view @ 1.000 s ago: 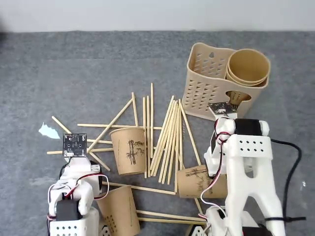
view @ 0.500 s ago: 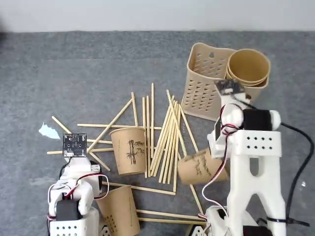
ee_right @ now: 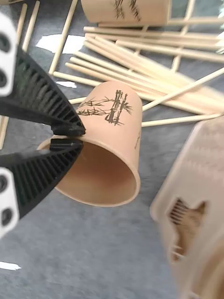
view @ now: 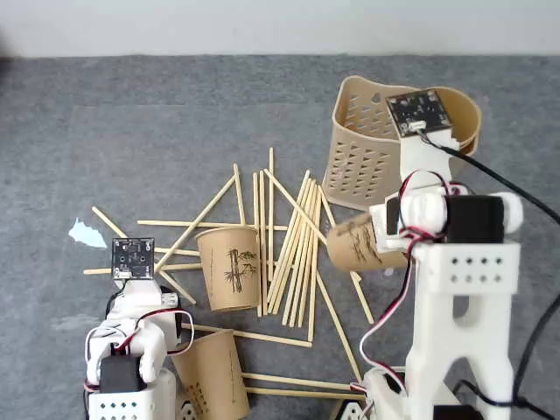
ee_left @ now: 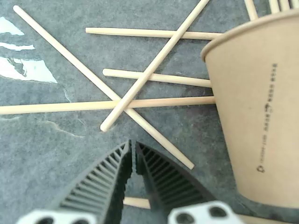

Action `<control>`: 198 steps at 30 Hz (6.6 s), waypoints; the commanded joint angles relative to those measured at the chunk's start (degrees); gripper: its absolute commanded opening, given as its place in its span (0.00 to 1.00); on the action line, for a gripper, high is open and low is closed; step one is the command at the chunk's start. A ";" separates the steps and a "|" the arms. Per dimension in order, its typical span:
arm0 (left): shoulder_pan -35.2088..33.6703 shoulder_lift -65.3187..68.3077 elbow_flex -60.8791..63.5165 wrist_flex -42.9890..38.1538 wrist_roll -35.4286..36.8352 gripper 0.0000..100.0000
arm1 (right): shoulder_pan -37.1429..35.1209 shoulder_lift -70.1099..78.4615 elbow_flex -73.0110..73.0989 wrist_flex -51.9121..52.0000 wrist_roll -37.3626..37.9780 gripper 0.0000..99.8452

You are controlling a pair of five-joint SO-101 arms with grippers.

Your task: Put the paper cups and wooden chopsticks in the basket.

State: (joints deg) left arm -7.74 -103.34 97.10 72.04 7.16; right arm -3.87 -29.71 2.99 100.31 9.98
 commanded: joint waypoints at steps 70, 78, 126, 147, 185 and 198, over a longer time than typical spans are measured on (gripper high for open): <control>-0.09 -0.88 -0.66 0.35 -0.53 0.01 | 18.51 19.30 -22.59 -47.08 31.12 0.01; -0.09 -0.88 -0.66 0.35 -0.53 0.01 | 13.85 15.69 -14.42 -46.73 31.38 0.01; -0.09 -0.88 -0.66 0.35 -0.53 0.01 | -29.67 4.79 -3.08 -4.97 -10.37 0.14; -0.09 -0.88 -0.66 0.35 -0.53 0.01 | -39.34 23.08 3.60 -24.31 -6.59 0.28; -0.09 -0.88 -0.66 0.35 -0.53 0.01 | -44.09 46.02 -12.40 -23.96 2.81 0.12; -0.09 -0.88 -0.66 0.35 -0.53 0.01 | -41.27 41.80 -20.04 -10.07 6.42 0.02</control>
State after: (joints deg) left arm -7.74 -103.34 97.10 72.04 7.16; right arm -45.45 16.88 -11.87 86.59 16.57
